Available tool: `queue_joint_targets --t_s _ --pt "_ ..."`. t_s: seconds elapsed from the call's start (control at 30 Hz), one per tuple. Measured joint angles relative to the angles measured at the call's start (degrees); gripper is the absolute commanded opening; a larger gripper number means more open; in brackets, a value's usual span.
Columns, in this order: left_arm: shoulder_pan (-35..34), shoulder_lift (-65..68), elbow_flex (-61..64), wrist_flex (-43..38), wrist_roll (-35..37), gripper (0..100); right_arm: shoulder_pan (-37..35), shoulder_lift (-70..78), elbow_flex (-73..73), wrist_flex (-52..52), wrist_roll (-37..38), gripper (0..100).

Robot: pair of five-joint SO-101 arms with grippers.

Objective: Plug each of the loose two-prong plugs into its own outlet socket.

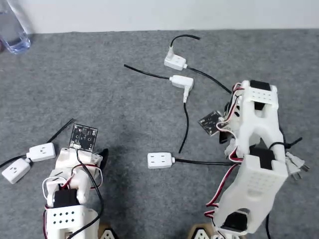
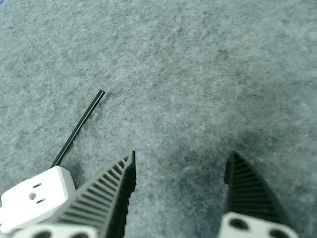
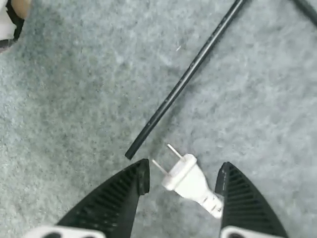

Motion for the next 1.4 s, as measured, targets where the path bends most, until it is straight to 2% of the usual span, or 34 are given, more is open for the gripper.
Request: queue_joint_targets --t_s 0.2,0.53,0.6,0.73,0.8,0.93,1.17,1.4 --pt "0.0 0.0 0.0 0.0 0.0 28 2.55 0.7 0.0 -1.93 0.0 21.4" --pt "0.0 0.0 0.0 0.0 0.0 28 2.64 3.96 0.26 -5.54 0.09 20.7" --pt "0.0 0.0 0.0 0.0 0.0 28 2.73 4.22 0.26 -5.54 0.09 17.1" --pt "0.0 0.0 0.0 0.0 0.0 28 2.37 4.84 -0.53 -5.98 0.09 0.0" --pt "0.0 0.0 0.0 0.0 0.0 28 2.11 5.36 -0.7 -6.59 0.09 4.1" --pt "0.0 0.0 0.0 0.0 0.0 28 2.02 5.89 -0.79 -6.68 0.0 0.5" --pt "0.0 0.0 0.0 0.0 0.0 28 1.76 6.59 -2.2 -6.33 0.0 0.9" --pt "0.0 0.0 0.0 0.0 0.0 28 -1.58 4.48 -2.81 -3.78 -1.67 0.9"
